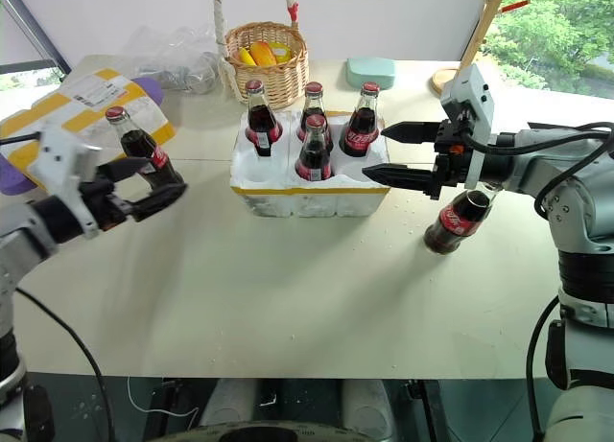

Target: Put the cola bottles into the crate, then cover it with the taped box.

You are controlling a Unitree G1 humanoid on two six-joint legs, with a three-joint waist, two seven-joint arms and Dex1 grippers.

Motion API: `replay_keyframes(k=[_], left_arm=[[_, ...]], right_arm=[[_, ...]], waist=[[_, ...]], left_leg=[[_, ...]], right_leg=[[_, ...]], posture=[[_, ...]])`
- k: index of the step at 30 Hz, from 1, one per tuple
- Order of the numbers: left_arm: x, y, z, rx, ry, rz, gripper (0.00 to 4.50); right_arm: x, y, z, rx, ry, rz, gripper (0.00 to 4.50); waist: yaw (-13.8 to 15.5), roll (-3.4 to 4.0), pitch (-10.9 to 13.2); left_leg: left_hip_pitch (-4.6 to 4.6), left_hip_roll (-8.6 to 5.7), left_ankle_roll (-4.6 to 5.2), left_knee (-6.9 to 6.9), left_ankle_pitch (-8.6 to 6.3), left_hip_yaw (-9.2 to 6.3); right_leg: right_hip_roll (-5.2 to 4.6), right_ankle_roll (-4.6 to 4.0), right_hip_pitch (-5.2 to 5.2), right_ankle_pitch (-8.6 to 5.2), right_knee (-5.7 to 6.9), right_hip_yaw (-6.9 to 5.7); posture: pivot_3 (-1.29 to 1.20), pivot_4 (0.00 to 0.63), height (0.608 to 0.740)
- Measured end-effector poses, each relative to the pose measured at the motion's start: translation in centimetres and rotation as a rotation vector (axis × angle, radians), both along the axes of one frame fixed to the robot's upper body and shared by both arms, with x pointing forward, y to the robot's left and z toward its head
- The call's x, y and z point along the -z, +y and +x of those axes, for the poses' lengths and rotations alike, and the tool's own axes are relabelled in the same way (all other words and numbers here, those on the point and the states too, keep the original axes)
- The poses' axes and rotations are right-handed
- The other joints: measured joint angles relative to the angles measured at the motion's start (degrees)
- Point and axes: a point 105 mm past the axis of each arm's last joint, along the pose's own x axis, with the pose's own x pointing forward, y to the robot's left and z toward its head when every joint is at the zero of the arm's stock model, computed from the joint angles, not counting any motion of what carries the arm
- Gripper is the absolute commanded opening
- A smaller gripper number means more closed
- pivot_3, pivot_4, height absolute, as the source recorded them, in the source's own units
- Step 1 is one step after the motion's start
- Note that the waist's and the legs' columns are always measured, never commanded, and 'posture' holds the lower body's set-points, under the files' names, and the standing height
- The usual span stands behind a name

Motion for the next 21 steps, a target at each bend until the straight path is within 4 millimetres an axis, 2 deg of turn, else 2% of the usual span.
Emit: replay_keyframes(k=[5,8,12,21], left_arm=[[1.7,2.9,0.8,-0.19,-0.001,-0.045,4.48],[2.2,3.9,1.4,-0.239,0.004,-0.058,4.48],[2.1,3.8,2.8,-0.222,-0.015,-0.073,4.48],[3.7,3.9,6.3,-0.16,0.007,0.018,4.48]], right_arm=[[-0.3,0.4,0.4,-0.006,-0.013,0.012,4.5],[-0.3,0.4,0.5,-0.005,-0.013,0.014,4.5],[-0.5,0.5,0.5,-0.002,-0.013,0.017,4.5],[-0.8,0.7,0.3,0.005,-0.015,0.031,4.5]], waist=[[0.0,-0.01,0.0],[0.1,-0.01,0.0],[0.1,-0.01,0.0],[-0.1,0.0,0.0]], left_leg=[[0.0,-0.02,-0.03,0.0,0.01,-0.02],[0.0,-0.01,-0.03,0.0,0.01,-0.02],[0.0,-0.02,-0.04,0.0,0.01,-0.01],[-0.01,0.0,-0.04,-0.04,0.01,0.04]], right_leg=[[0.0,-0.01,0.02,0.01,0.0,-0.04],[-0.01,-0.01,0.02,0.0,0.0,-0.05],[-0.02,-0.01,0.02,0.01,0.0,-0.06],[-0.02,-0.01,-0.02,0.01,0.0,-0.09]], posture=[[0.0,0.15,0.74],[0.0,0.15,0.74],[0.0,0.15,0.74],[0.0,0.15,0.74]])
